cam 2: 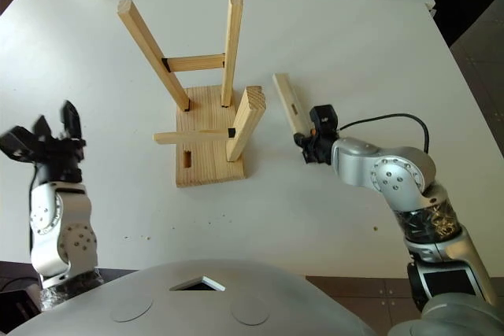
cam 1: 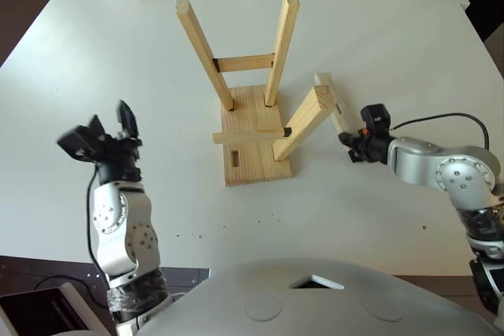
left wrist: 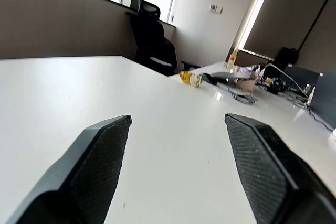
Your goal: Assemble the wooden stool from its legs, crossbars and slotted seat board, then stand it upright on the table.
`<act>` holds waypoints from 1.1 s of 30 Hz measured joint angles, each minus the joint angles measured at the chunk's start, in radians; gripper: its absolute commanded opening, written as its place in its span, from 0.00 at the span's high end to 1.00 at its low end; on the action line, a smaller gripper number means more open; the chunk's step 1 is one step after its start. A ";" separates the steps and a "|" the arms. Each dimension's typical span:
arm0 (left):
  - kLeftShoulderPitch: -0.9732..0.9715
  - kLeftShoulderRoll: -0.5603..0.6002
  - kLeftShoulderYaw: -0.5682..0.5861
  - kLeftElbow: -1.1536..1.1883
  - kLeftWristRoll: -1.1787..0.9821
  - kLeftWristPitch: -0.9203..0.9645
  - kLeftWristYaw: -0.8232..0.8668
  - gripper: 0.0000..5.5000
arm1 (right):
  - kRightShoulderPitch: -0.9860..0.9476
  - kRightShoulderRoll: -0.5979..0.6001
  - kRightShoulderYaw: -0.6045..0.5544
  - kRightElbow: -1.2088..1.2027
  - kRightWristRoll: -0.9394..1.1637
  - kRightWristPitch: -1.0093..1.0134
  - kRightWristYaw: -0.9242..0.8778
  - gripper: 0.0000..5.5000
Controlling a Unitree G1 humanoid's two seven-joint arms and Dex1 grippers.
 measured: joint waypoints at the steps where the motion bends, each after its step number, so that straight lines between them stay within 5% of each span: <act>1: -0.029 0.025 0.021 -0.002 -0.013 0.005 0.005 0.40 | -0.027 0.009 -0.013 0.030 -0.030 -0.021 0.007 0.63; 8: -0.362 0.241 0.129 0.120 -0.228 0.148 -0.002 0.40 | -0.372 0.142 -0.182 0.383 -0.224 -0.307 0.284 0.63; 16: -0.599 0.206 -0.061 0.212 -0.366 0.259 -0.154 0.40 | -0.571 0.315 -0.320 0.350 -0.031 -0.283 0.696 0.63; 25: -0.741 0.130 -0.128 0.211 -0.660 0.347 -0.345 0.34 | -0.621 0.303 -0.293 0.218 0.078 -0.132 1.100 0.63; 28: -0.748 0.140 -0.118 0.198 -0.754 0.379 -0.385 0.25 | -0.619 0.281 -0.305 0.200 0.081 -0.128 1.162 0.63; 33: -0.746 0.210 -0.090 0.171 -0.912 0.464 -0.407 0.23 | -0.619 0.239 -0.369 0.204 0.089 -0.115 1.209 0.63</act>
